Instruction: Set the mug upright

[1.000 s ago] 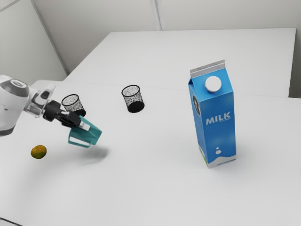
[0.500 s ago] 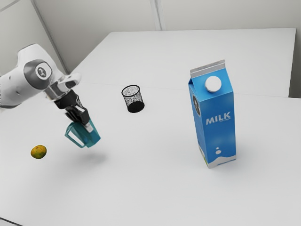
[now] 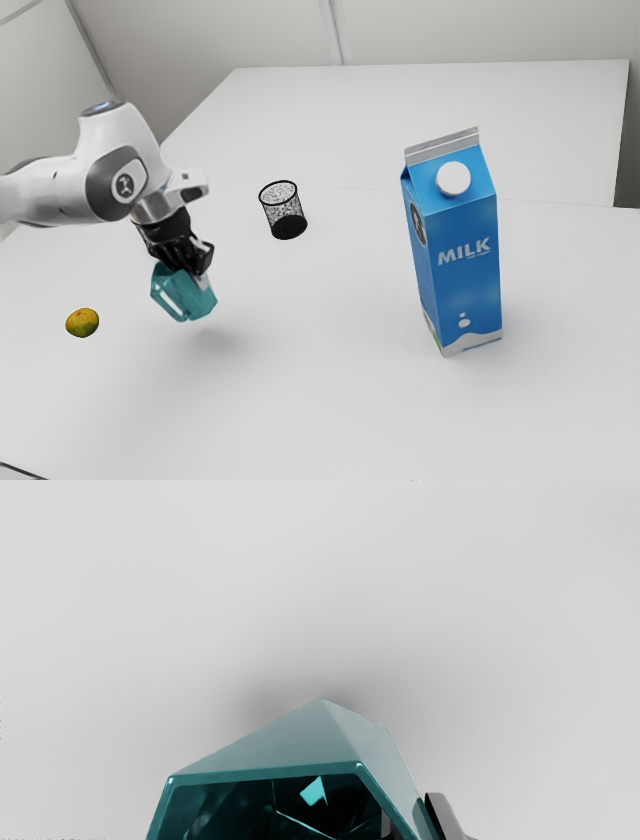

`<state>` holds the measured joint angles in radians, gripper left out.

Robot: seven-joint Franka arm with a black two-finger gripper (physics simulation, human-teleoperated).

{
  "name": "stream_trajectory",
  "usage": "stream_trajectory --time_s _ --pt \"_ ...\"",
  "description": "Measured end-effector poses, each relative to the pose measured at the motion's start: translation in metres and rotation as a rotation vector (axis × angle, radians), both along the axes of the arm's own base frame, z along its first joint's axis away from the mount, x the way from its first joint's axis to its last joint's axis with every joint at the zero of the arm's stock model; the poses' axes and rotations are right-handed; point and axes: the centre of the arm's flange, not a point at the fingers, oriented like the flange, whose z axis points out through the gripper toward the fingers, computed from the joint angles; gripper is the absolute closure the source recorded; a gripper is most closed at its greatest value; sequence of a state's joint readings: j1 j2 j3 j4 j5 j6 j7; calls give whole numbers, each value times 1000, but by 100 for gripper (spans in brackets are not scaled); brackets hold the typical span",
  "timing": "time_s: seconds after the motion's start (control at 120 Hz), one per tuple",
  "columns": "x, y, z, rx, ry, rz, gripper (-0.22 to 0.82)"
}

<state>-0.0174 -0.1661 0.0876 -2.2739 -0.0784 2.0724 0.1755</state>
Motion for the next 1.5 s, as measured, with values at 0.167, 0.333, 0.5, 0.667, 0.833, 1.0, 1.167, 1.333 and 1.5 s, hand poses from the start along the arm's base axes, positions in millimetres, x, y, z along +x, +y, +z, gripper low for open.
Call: stream_trajectory --time_s 0.167,0.333,0.5,0.667,0.833,1.0,1.167,1.333,1.5 --pt "-3 -5 -17 26 -29 78 78" --pt "-5 -11 -32 34 -49 146 78" --pt "-5 -13 -46 38 -54 208 78" --pt "-2 -16 -57 40 -56 253 78" --pt "2 -16 -66 43 -53 290 78" --pt "4 -18 -73 44 -49 317 78" --pt "5 -18 -78 46 -41 343 78" --pt "6 -18 -85 49 -37 361 78" --pt "7 -19 -84 44 -44 373 73"
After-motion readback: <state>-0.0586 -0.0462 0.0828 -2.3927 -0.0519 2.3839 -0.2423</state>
